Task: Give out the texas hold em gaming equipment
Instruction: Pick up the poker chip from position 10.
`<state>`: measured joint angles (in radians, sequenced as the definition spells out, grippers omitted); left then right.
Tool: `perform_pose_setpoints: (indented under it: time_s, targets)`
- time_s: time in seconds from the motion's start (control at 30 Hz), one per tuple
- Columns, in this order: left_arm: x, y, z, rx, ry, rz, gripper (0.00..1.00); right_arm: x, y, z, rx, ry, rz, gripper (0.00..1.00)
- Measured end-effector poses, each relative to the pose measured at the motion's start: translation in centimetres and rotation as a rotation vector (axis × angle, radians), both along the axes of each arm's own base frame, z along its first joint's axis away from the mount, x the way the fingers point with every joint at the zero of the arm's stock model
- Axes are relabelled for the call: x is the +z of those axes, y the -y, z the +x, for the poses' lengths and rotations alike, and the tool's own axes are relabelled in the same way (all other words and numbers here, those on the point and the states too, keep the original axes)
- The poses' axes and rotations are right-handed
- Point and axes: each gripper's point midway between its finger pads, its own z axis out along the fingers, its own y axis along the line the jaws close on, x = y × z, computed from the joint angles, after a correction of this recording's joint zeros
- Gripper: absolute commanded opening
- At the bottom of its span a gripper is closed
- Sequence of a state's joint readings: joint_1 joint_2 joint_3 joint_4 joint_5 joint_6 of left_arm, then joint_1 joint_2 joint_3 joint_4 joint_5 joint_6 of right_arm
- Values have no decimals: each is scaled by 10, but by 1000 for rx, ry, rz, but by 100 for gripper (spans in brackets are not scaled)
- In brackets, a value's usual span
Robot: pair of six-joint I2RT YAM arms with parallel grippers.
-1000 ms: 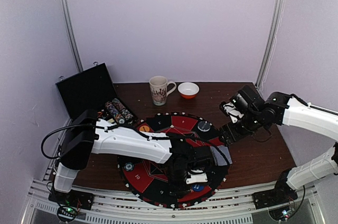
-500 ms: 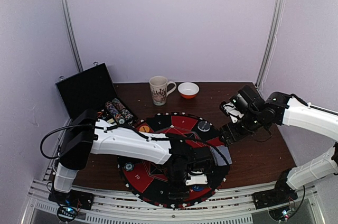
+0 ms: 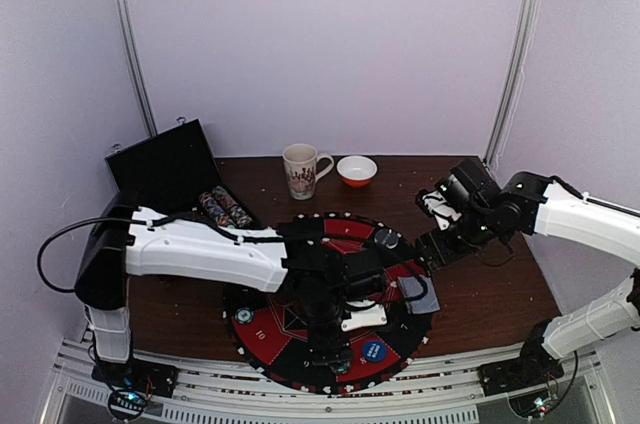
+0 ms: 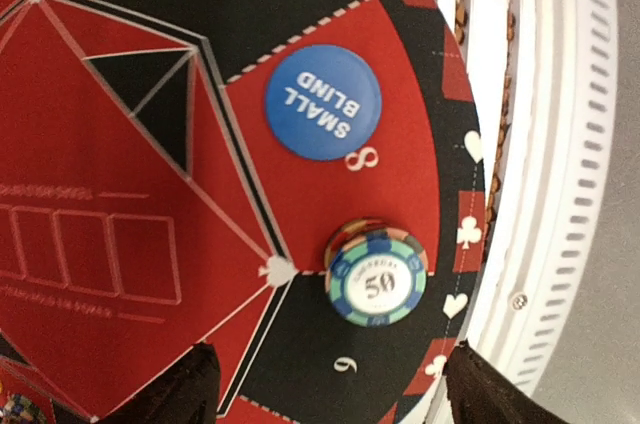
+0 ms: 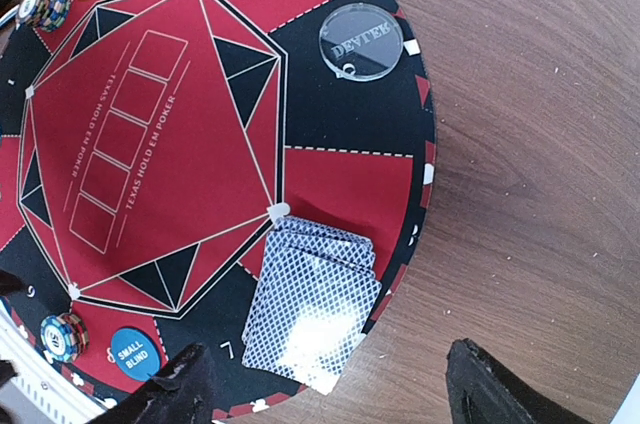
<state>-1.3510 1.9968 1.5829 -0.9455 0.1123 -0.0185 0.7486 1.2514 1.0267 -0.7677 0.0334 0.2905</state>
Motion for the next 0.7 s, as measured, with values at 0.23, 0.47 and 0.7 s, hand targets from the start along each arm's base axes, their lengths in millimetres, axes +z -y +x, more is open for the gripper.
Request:
perform_pose_setpoints:
  time_s: [0.23,0.47,0.7]
  targets:
    - [53,-52,37,294,-44,-138,87,0,0,7,-2,4,-4,82]
    - [11,-184,109,883,-44,10,88,-6,-3,8,19,-11,-16,82]
    - [-22,-206,109,976,-57,73,81,-8,-4,8,27,-16,-21,82]
